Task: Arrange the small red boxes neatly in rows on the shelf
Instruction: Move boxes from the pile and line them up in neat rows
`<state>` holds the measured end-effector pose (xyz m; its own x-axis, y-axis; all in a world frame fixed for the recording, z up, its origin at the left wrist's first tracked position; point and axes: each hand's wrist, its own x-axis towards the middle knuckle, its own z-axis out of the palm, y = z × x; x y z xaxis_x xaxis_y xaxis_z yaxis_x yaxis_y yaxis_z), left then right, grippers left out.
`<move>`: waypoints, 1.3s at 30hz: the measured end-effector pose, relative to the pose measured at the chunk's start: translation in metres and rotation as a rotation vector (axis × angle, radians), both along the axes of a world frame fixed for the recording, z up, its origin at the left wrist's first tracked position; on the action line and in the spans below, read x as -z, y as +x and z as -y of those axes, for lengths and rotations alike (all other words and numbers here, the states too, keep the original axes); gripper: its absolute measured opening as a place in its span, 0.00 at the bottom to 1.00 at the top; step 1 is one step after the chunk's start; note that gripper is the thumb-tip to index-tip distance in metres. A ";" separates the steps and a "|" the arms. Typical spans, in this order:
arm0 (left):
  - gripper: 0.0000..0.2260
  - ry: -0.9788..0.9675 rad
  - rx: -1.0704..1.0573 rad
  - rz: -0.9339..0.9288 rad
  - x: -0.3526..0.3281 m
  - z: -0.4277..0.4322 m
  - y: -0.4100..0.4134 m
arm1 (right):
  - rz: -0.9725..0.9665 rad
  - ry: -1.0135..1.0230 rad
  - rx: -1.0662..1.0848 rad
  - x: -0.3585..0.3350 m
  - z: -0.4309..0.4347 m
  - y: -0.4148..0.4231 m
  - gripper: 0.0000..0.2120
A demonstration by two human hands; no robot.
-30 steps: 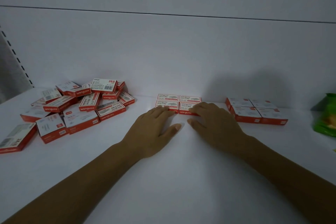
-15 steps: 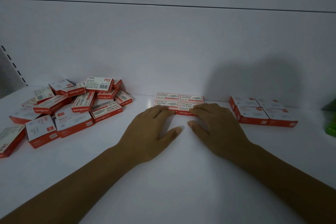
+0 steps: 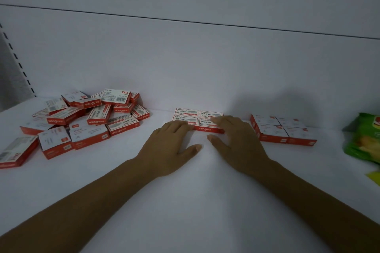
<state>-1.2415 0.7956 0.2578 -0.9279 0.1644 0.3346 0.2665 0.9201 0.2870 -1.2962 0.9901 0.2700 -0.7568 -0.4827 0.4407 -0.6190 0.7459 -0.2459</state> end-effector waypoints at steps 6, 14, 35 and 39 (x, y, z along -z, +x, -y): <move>0.30 -0.005 -0.047 -0.023 -0.010 -0.005 0.010 | 0.013 -0.219 0.072 -0.008 -0.008 0.003 0.25; 0.31 -0.235 0.042 -0.091 -0.044 0.012 0.033 | -0.044 -0.167 -0.033 -0.034 0.029 0.022 0.31; 0.34 -0.118 0.104 -0.141 -0.023 0.293 0.135 | -0.057 -0.015 -0.230 -0.023 0.269 0.126 0.25; 0.34 -0.058 0.190 -0.127 -0.015 0.308 0.136 | 0.000 0.079 -0.158 -0.019 0.283 0.139 0.27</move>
